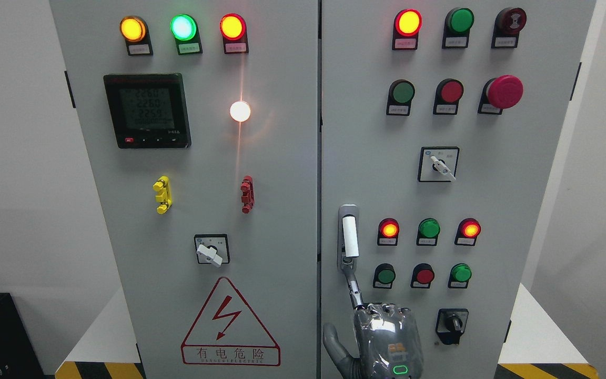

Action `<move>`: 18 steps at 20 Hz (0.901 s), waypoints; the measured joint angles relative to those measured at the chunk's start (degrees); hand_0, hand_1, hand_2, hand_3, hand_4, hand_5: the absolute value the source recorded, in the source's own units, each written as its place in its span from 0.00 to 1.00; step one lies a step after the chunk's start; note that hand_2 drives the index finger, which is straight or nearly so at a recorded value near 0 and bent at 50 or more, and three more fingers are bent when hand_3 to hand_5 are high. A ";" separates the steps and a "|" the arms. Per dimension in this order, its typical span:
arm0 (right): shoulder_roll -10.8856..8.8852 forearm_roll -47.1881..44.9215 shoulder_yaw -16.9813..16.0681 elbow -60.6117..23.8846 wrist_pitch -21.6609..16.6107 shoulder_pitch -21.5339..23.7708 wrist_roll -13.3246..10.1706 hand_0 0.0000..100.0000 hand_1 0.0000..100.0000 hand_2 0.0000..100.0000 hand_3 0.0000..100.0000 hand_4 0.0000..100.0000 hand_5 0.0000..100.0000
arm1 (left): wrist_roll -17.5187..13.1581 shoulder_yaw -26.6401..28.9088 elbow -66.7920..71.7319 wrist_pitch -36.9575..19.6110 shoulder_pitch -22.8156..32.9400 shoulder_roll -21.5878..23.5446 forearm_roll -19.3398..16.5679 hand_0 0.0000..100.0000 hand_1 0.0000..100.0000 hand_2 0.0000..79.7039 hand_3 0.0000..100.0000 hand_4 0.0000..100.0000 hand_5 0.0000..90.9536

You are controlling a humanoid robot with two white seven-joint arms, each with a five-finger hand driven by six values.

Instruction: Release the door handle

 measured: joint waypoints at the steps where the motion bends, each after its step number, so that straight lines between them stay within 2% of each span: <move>1: 0.00 0.00 0.00 -0.02 0.00 0.00 -0.03 0.51 0.28 0.02 1.00 1.00 1.00 | 0.00 0.00 0.00 0.00 0.00 0.00 0.00 0.12 0.56 0.00 0.00 0.00 0.00; 18: -0.01 1.02 -0.02 -1.55 -0.28 -0.09 -0.37 0.51 0.28 0.04 1.00 1.00 1.00 | 0.00 0.00 0.00 0.01 0.00 0.00 0.00 0.12 0.56 0.00 0.00 0.00 0.00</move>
